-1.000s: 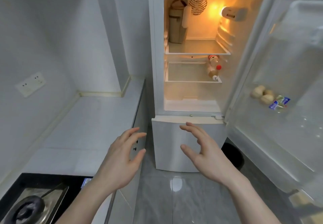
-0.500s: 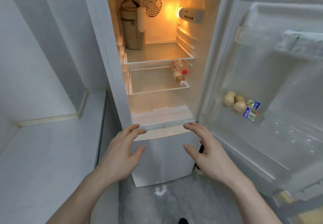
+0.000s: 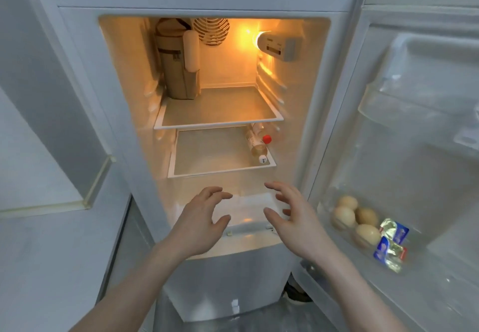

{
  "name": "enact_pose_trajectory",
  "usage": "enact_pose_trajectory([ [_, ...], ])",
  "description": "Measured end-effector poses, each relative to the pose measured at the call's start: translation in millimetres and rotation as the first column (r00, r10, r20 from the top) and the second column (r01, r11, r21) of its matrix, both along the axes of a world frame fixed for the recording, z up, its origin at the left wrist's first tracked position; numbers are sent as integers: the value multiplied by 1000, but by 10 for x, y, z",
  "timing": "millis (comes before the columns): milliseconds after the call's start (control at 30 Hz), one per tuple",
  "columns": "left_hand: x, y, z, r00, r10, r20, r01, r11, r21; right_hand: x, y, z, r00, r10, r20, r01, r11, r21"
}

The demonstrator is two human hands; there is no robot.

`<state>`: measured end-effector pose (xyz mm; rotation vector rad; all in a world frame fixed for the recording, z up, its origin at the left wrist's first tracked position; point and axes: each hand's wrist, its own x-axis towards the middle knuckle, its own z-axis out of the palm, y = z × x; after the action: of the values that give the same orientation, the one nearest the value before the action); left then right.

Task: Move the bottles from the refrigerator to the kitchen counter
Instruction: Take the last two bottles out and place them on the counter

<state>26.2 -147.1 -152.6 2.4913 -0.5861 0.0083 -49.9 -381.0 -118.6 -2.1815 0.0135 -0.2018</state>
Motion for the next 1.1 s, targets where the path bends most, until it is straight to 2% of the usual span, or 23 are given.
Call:
enact_pose_trajectory([
  [233,895,-592,-233,988,0,-155,12,997,79,569,-46,-121,999,-36,-39,38,998,54],
  [400,1506,-1012,-248,985,-45,-166,83,969,231,887,-70,-204,995,-72,-72,74,997,31],
  [600,2118,-1413,-319,974,-99,-203,164,929,331,1224,-147,-209,984,-165,-72,167,986,15],
  [800,2436,-1541,-504,954,-135,-268,221,921,322,1378,-217,-269,973,-221,-68,221,975,2],
  [967,2585,-1507,-525,958,-179,-225,243,921,303,1587,-213,-355,960,-273,-56,274,962,-3],
  [1100,2584,-1322,-573,971,-138,-196,181,958,222,1856,-180,-414,956,-285,-71,285,958,-10],
])
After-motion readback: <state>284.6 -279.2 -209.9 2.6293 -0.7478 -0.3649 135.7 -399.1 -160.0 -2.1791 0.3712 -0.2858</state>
